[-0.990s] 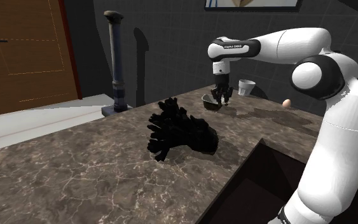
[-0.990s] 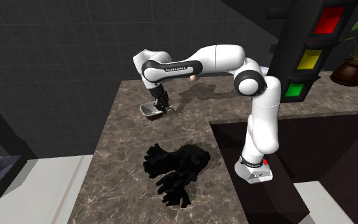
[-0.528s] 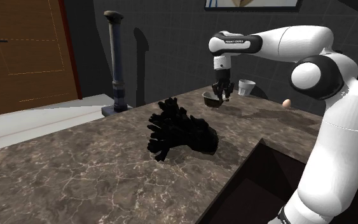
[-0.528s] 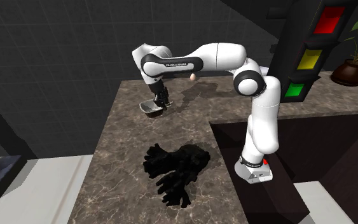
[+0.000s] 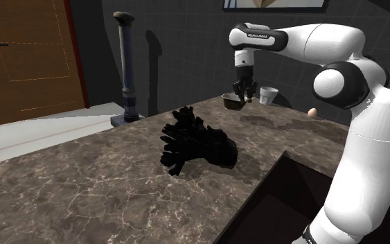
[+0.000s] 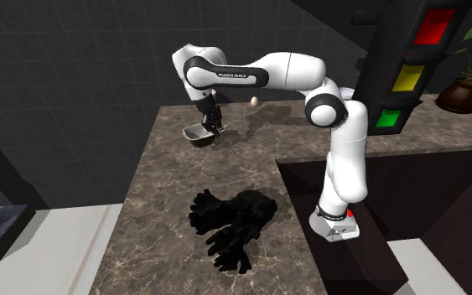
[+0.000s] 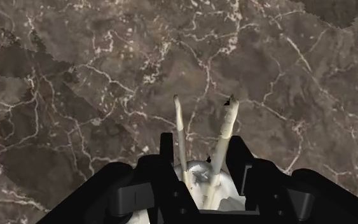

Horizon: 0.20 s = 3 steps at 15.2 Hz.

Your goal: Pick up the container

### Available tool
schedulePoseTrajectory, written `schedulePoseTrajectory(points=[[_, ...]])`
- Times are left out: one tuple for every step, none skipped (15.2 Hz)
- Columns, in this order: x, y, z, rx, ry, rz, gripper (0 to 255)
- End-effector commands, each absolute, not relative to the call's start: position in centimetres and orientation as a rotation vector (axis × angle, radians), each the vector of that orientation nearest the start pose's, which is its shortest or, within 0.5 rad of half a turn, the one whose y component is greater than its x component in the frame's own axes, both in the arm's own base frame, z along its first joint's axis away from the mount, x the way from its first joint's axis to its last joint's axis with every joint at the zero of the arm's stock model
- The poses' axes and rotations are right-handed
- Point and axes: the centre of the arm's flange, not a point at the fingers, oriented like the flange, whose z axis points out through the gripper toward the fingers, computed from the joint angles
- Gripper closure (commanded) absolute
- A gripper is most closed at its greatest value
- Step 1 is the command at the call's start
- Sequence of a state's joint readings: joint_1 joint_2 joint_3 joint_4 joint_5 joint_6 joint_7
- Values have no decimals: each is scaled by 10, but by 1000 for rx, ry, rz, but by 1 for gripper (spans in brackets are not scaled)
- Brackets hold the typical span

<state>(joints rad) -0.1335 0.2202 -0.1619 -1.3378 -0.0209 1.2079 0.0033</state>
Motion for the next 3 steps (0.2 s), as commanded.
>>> schedulePoseTrajectory(points=[[556,-160,592,-3062,471,550,255],[556,-160,593,-3062,471,550,255],[556,-160,593,-3062,471,550,255]])
